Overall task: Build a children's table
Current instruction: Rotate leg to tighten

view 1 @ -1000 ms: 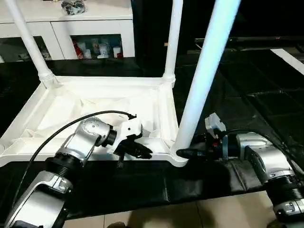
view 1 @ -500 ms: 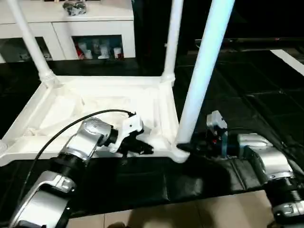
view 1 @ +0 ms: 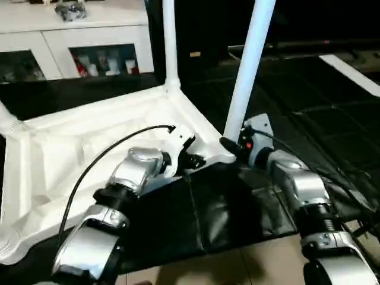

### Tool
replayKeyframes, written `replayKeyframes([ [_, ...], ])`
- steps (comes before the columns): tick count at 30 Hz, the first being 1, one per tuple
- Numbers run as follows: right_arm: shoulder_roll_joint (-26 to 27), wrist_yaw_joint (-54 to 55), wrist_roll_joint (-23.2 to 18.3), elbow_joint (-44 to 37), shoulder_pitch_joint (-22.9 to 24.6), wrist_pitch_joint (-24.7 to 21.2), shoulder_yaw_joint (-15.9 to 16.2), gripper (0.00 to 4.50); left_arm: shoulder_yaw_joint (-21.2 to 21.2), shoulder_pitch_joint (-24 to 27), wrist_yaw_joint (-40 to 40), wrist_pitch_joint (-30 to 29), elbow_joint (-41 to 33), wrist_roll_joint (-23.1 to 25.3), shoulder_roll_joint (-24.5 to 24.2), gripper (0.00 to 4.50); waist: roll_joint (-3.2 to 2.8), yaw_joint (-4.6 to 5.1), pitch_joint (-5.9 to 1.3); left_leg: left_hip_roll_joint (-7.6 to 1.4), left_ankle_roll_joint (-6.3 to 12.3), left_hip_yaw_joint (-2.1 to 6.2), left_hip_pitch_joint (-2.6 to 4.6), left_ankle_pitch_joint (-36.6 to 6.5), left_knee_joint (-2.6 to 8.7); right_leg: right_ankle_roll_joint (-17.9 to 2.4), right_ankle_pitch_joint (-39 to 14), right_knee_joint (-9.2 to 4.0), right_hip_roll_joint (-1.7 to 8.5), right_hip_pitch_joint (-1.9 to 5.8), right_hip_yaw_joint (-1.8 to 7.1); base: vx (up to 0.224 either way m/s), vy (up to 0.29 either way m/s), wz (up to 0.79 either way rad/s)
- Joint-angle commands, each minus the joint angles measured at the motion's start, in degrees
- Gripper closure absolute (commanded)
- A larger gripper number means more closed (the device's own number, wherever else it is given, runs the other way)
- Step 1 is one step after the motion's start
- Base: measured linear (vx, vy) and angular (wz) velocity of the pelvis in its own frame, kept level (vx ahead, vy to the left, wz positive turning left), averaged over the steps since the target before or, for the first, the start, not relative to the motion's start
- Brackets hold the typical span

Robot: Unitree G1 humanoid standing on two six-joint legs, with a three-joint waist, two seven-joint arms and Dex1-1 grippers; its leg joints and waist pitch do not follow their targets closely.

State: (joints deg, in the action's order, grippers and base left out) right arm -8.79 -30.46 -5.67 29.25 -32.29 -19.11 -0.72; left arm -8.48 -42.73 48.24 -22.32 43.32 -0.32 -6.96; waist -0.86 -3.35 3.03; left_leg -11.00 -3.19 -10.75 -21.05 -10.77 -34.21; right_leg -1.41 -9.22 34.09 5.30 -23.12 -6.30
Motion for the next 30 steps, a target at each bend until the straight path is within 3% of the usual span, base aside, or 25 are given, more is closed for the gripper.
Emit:
replayKeyframes([
  [1,6.29,-7.60,-2.42,-1.88,1.24,-0.87,7.29,1.67,0.95,-3.31,-3.99,1.39,-2.35,-1.69,3.05,4.50,0.39,-0.16,-4.24,-2.10,3.97,0.94,0.41,-7.74,3.66,-11.93,-11.76,-3.98,3.69,3.43,3.13,0.000,0.000,0.00],
  [6,5.61,-7.81,-2.46,-2.76,2.18,-0.53,6.89,1.12,0.47,-2.80,-2.64,1.58,-3.00,-1.11,1.84,4.50,0.42,-0.24,-4.18,-2.18,3.64,0.96,0.52,-8.61,3.76,-11.48,-13.42,-4.12,3.83,3.45,3.19,0.000,0.000,0.00],
  [11,1.96,-11.55,-4.49,-5.63,4.90,0.76,5.44,0.86,-0.93,-1.38,3.32,3.15,-4.21,-0.78,-2.00,4.50,0.38,-0.26,-4.20,-2.20,4.04,0.99,0.43,-8.01,3.79,-11.55,-11.76,-3.97,3.83,3.53,3.25,0.000,0.000,0.00],
  [12,0.79,-13.48,-5.02,-6.49,5.59,1.11,5.44,0.61,-1.16,-1.09,4.88,3.45,-4.54,-0.87,-2.84,4.50,0.21,-0.24,-4.22,-2.25,4.26,0.98,0.44,-8.01,3.76,-12.20,-11.05,-3.81,3.85,3.52,3.28,0.000,0.000,0.00],
  [18,-8.92,-28.63,-7.71,-11.75,8.94,1.74,7.13,0.09,-4.09,0.31,17.13,7.17,-5.92,-0.83,-8.77,4.50,0.33,-0.67,-4.12,-2.35,5.05,0.90,0.45,-9.19,3.73,-12.29,-11.77,-3.86,3.75,3.60,3.21,0.000,0.000,0.00],
  [22,-13.45,-34.94,-7.94,-13.40,9.82,2.11,7.86,0.02,-6.67,2.14,25.30,9.50,-8.32,-1.34,-12.72,4.50,0.35,-0.78,-3.94,-2.49,4.22,0.95,0.43,-10.61,3.81,-11.38,-15.40,-4.18,3.89,3.49,3.18,0.000,0.000,0.00],
  [26,-16.48,-40.35,-9.08,-14.02,9.93,2.55,8.47,0.02,-8.02,3.39,31.15,12.44,-9.45,-1.63,-15.32,4.50,0.12,-0.96,-3.97,-2.69,4.07,0.88,0.52,-10.31,3.88,-11.96,-14.09,-4.02,3.70,3.29,3.25,0.000,0.000,0.00],
  [30,-17.72,-44.52,-10.44,-13.48,9.50,2.07,8.95,0.02,-9.88,4.03,35.01,14.48,-9.99,-1.15,-17.04,4.50,0.28,-2.38,-4.10,-2.88,3.61,0.77,0.90,-10.14,3.87,-12.43,-13.70,-3.75,3.92,3.07,3.37,0.000,0.000,0.00],
])
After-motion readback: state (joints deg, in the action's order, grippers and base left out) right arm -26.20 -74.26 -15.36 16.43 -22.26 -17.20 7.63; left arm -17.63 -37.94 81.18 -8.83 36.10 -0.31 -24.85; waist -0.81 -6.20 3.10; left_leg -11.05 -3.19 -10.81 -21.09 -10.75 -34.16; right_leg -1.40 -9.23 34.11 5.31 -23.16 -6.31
